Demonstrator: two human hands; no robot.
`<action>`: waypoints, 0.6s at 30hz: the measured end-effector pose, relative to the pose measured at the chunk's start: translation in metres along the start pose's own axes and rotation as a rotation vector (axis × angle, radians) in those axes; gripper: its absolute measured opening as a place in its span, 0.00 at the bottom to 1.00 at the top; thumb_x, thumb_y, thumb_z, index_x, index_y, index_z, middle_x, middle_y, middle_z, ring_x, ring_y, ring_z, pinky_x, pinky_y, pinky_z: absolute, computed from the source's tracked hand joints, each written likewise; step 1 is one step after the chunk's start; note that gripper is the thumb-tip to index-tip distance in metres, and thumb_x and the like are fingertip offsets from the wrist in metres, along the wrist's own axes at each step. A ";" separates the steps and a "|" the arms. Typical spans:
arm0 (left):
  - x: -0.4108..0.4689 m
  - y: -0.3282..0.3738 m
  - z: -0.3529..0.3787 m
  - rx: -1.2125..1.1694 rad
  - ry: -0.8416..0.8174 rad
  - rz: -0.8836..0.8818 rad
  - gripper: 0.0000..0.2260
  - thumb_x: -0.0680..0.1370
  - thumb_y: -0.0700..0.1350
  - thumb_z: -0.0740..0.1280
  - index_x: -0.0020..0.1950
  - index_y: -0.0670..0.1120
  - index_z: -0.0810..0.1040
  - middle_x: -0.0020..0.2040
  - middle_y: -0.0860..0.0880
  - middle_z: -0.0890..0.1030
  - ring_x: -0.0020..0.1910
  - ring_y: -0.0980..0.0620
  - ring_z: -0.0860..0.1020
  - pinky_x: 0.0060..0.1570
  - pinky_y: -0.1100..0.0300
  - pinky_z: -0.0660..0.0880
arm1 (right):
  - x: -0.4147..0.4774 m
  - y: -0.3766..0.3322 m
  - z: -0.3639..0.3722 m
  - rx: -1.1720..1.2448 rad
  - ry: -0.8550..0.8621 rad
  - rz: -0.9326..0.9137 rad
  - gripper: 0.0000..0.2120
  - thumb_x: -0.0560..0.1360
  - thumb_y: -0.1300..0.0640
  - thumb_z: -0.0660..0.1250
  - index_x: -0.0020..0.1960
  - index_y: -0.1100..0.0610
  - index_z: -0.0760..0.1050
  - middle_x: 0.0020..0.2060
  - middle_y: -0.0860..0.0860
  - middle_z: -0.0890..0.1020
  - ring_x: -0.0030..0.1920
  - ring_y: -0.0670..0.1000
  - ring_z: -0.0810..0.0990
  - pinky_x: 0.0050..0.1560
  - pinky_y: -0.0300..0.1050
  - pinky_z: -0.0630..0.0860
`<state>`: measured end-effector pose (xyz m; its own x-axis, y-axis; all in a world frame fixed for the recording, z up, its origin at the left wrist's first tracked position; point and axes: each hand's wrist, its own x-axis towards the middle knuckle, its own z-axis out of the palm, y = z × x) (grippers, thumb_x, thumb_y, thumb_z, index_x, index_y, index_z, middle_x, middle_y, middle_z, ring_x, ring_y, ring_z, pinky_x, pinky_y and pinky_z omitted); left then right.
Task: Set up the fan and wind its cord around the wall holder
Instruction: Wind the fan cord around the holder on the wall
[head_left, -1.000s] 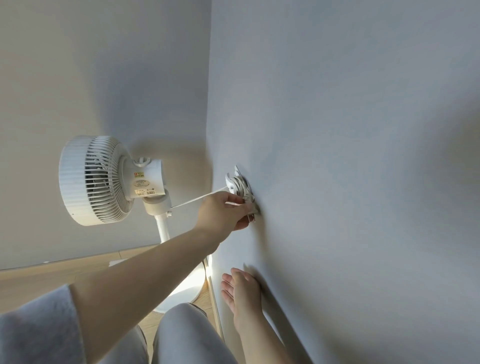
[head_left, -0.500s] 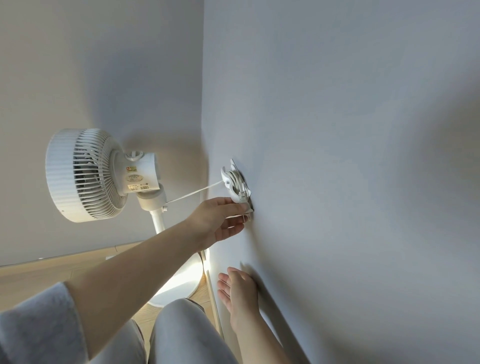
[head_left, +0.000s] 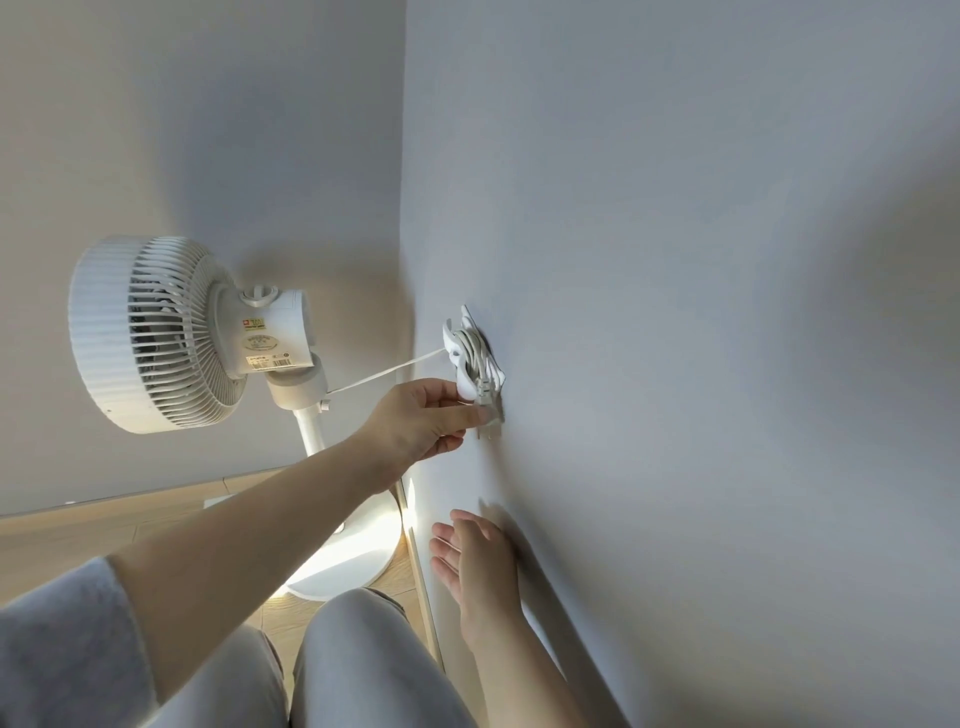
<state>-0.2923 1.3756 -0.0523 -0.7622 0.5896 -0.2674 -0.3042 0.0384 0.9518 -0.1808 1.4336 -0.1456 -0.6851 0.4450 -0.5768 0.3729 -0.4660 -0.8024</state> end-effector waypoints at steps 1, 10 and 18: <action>0.001 -0.001 0.000 0.018 0.005 0.010 0.11 0.67 0.39 0.76 0.48 0.42 0.81 0.37 0.48 0.78 0.29 0.56 0.74 0.36 0.68 0.76 | -0.001 -0.001 0.000 -0.002 -0.003 0.004 0.13 0.78 0.62 0.56 0.60 0.58 0.74 0.46 0.51 0.82 0.46 0.47 0.82 0.49 0.39 0.78; 0.004 -0.003 0.008 0.017 0.016 -0.009 0.07 0.69 0.42 0.75 0.43 0.45 0.79 0.35 0.51 0.78 0.34 0.56 0.76 0.42 0.63 0.77 | -0.002 0.000 0.002 0.077 0.000 0.039 0.13 0.80 0.58 0.56 0.60 0.59 0.74 0.48 0.51 0.83 0.49 0.48 0.82 0.54 0.43 0.78; 0.009 0.019 -0.013 0.351 0.052 0.062 0.19 0.62 0.50 0.80 0.46 0.44 0.79 0.37 0.51 0.77 0.37 0.53 0.73 0.44 0.59 0.73 | -0.018 -0.032 0.011 0.696 -0.065 0.094 0.15 0.80 0.51 0.59 0.61 0.57 0.76 0.56 0.53 0.79 0.57 0.51 0.77 0.56 0.46 0.74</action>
<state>-0.3122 1.3710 -0.0387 -0.8039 0.5579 -0.2059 -0.0485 0.2836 0.9577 -0.1870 1.4319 -0.1080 -0.7139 0.3423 -0.6109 -0.0399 -0.8909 -0.4525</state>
